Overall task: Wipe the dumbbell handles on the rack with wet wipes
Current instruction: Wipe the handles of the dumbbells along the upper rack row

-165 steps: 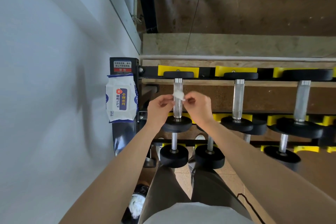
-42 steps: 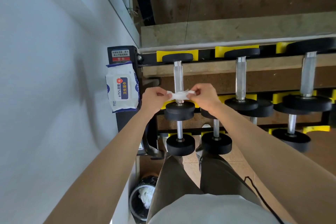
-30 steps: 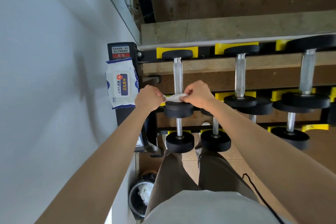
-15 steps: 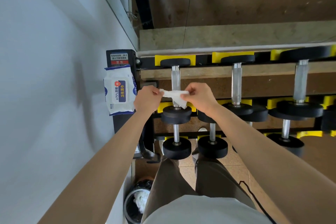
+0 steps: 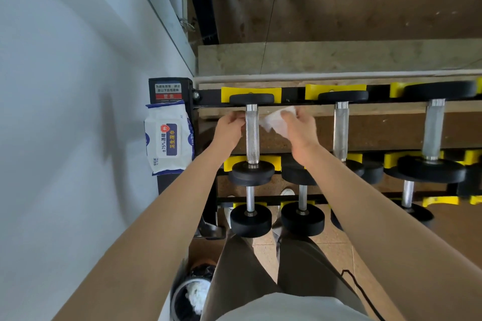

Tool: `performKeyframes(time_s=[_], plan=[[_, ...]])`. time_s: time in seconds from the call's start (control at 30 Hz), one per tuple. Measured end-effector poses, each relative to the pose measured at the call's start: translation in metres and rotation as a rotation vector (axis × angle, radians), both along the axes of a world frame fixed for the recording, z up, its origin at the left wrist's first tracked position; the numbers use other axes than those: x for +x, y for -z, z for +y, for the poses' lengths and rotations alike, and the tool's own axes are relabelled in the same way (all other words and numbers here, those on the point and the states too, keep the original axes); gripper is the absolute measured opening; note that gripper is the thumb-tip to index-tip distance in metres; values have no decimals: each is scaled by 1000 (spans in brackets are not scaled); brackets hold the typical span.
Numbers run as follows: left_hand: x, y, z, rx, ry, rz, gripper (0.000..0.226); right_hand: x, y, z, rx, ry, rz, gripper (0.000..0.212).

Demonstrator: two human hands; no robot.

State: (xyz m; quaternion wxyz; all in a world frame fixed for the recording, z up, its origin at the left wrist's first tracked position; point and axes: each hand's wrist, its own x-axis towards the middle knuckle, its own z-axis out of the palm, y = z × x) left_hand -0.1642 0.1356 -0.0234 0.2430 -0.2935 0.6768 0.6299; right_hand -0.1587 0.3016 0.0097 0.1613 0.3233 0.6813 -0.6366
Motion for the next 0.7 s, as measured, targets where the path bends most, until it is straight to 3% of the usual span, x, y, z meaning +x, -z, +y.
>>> performKeyframes(time_s=[0.13,0.23,0.37,0.53,0.7], plan=[[-9,-2,1,167,-120,-94,18,-10,14,-26,-346,124,-151,12],[-8,-1,-12,244,-118,-133,14,-13,15,-35,-457,159,-147,10],[-2,3,-33,189,-119,-104,10,-14,16,-36,-431,138,-224,30],[0,0,-33,322,-296,-5,12,-17,8,-38,-439,150,-250,33],[3,-2,0,375,-292,-6,16,-4,4,-19,-429,308,-148,12]])
